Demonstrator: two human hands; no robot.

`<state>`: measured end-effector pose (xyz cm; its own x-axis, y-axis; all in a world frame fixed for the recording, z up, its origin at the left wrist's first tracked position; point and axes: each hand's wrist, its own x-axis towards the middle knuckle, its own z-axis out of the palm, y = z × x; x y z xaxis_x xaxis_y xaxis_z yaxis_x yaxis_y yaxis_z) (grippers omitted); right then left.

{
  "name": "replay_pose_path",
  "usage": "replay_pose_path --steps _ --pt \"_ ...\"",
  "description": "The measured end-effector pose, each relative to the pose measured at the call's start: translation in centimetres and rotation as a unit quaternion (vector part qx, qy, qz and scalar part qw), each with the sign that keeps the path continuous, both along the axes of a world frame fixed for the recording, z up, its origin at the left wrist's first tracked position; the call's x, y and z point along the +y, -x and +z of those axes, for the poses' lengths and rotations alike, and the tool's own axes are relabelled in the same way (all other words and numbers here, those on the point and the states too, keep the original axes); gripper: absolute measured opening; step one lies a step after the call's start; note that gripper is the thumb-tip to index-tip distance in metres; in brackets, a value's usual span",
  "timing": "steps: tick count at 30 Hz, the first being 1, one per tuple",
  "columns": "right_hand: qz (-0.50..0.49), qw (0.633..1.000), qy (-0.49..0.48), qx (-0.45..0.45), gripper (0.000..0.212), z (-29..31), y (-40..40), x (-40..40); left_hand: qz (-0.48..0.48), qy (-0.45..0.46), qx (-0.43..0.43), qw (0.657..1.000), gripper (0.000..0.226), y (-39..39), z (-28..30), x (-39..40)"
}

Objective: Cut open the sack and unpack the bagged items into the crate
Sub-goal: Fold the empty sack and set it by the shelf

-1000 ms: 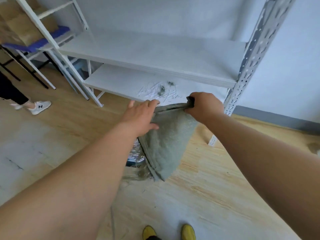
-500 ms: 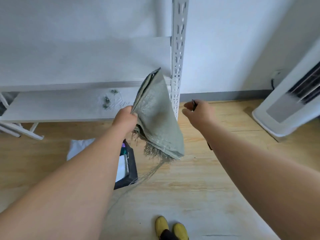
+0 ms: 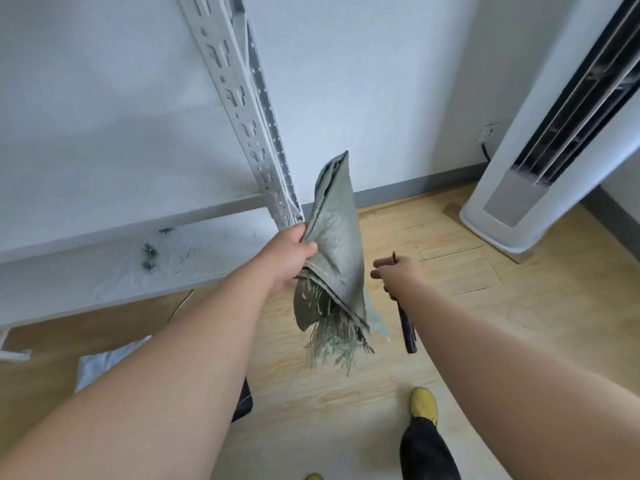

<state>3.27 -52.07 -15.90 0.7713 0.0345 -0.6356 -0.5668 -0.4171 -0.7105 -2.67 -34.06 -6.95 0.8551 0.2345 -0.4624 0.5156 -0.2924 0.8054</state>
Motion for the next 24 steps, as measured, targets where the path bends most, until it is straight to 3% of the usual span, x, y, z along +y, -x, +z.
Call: replay_pose_path --steps 2,4,6,8,10,12,14,17,19,24 --pt "-0.028 1.000 -0.007 -0.011 0.023 0.4 -3.3 -1.9 -0.071 -0.145 0.018 0.987 0.036 -2.9 -1.1 -1.3" --pt "-0.030 0.998 0.002 -0.055 0.022 1.4 -6.7 -3.8 -0.102 -0.209 0.038 0.972 0.036 -6.2 -2.4 -2.9" --pt "0.024 0.982 0.089 -0.164 0.026 2.3 -9.8 -5.9 -0.135 -0.249 0.054 0.958 0.041 -9.4 -3.9 -5.0" --pt "0.114 0.932 0.185 -0.291 0.043 3.3 -12.3 -7.7 -0.178 -0.287 0.062 0.939 0.048 -12.2 -5.2 -6.9" --pt "0.231 0.875 0.233 -0.356 0.059 3.7 -14.8 -8.5 -0.221 -0.316 0.056 0.921 0.052 -14.7 -6.1 -8.3" --pt "0.335 0.838 0.272 -0.335 0.066 3.2 -17.0 -8.6 -0.249 -0.334 0.045 0.908 0.054 -16.4 -7.3 -9.0" --pt "0.377 0.823 0.315 -0.286 0.055 2.0 -18.7 -8.4 -0.252 -0.342 0.042 0.904 0.052 -17.6 -8.5 -8.9" --pt "0.380 0.815 0.365 -0.241 0.023 0.2 -20.7 -7.6 -0.237 -0.335 0.042 0.911 0.038 -19.2 -10.0 -7.4" --pt "0.385 0.815 0.379 -0.211 0.017 -1.1 -22.1 -6.7 -0.242 -0.364 0.034 0.899 0.029 -20.7 -11.0 -6.1" --pt "0.380 0.828 0.376 -0.169 0.017 -4.9 -26.0 -3.8 -0.294 -0.463 0.020 0.836 0.046 -25.4 -14.1 -3.4"
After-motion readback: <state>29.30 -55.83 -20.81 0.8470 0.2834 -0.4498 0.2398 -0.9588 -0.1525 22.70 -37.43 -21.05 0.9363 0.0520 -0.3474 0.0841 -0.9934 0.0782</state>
